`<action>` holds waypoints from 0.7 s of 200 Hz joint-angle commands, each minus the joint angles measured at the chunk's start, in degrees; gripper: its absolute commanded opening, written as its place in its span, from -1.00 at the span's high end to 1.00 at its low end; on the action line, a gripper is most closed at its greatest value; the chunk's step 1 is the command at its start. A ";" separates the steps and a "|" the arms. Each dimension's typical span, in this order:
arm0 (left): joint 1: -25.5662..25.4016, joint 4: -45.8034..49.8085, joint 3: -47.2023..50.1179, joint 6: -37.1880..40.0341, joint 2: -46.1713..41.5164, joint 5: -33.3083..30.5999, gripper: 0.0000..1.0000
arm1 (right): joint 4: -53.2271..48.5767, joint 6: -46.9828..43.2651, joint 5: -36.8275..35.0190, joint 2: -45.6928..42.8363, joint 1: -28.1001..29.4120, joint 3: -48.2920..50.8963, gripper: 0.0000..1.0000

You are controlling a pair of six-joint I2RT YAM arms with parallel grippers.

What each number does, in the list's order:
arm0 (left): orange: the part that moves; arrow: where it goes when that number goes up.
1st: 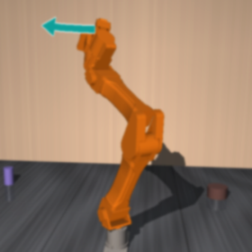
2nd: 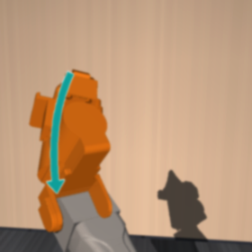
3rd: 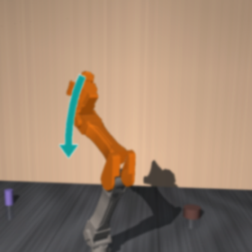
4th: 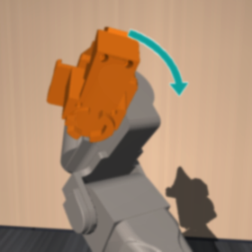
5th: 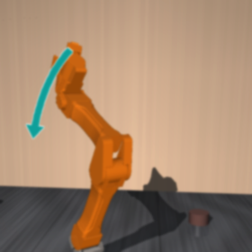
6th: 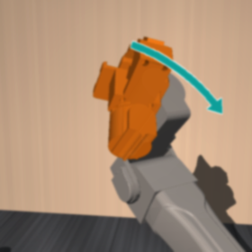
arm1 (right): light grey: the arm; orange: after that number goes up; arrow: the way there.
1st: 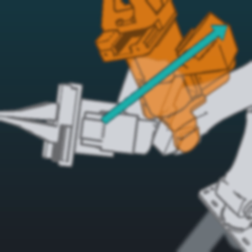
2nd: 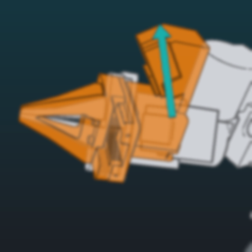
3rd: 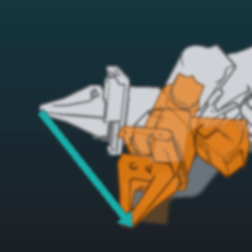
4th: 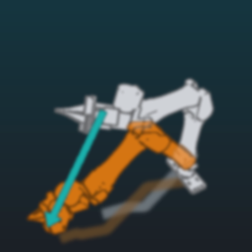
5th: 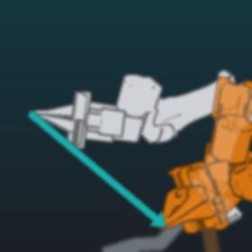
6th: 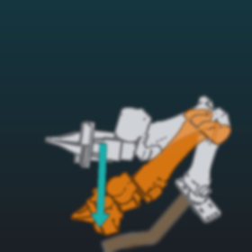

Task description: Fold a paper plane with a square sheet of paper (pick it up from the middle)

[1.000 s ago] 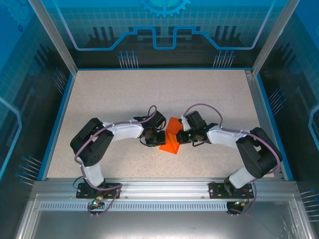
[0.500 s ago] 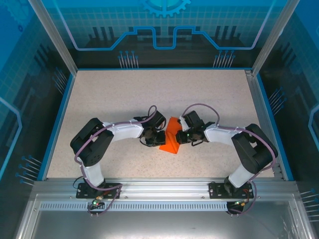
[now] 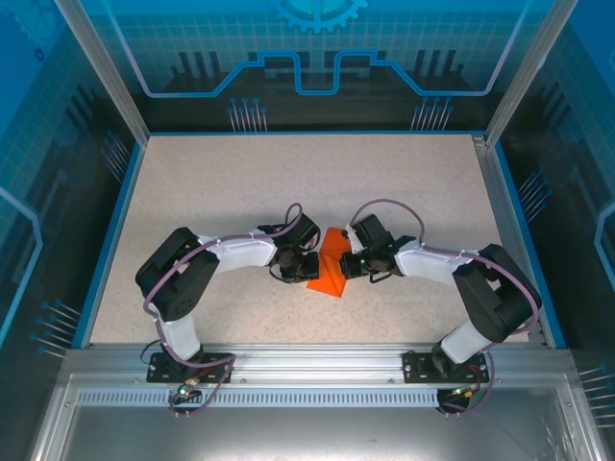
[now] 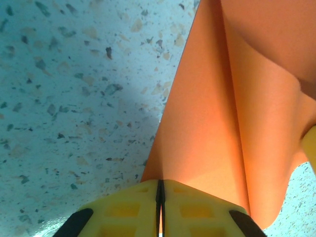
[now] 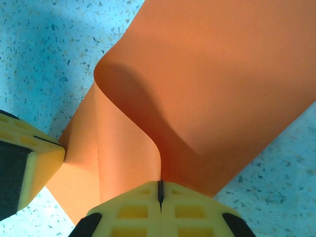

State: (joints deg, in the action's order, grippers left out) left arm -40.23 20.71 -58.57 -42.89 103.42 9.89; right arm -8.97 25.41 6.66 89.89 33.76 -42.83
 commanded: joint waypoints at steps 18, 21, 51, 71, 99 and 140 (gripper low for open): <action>0.37 3.02 -0.17 1.50 0.98 0.15 0.76 | -1.86 -1.48 -0.69 1.10 0.39 -1.99 0.95; 0.37 3.02 -0.19 1.51 0.93 0.18 0.76 | -1.93 -1.47 -0.68 1.22 0.36 -2.14 0.94; 0.41 3.11 -0.07 1.50 0.89 0.21 0.76 | -1.97 -1.76 -1.00 1.87 0.44 -2.24 0.94; 0.34 3.02 -0.09 1.39 1.06 0.26 0.77 | -2.16 -2.03 -1.36 2.12 0.39 -2.57 0.94; 0.32 3.09 -0.28 1.46 1.09 0.26 0.77 | -2.75 -2.45 -1.97 2.79 0.43 -3.17 0.94; 0.29 3.16 -0.35 1.59 1.17 0.28 0.77 | -2.89 -2.51 -2.00 3.23 0.40 -3.45 0.94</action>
State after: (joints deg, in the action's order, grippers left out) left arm -40.23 20.71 -58.57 -42.89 103.44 9.89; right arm -10.61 23.88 5.32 92.31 33.76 -44.91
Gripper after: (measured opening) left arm 0.116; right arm 0.044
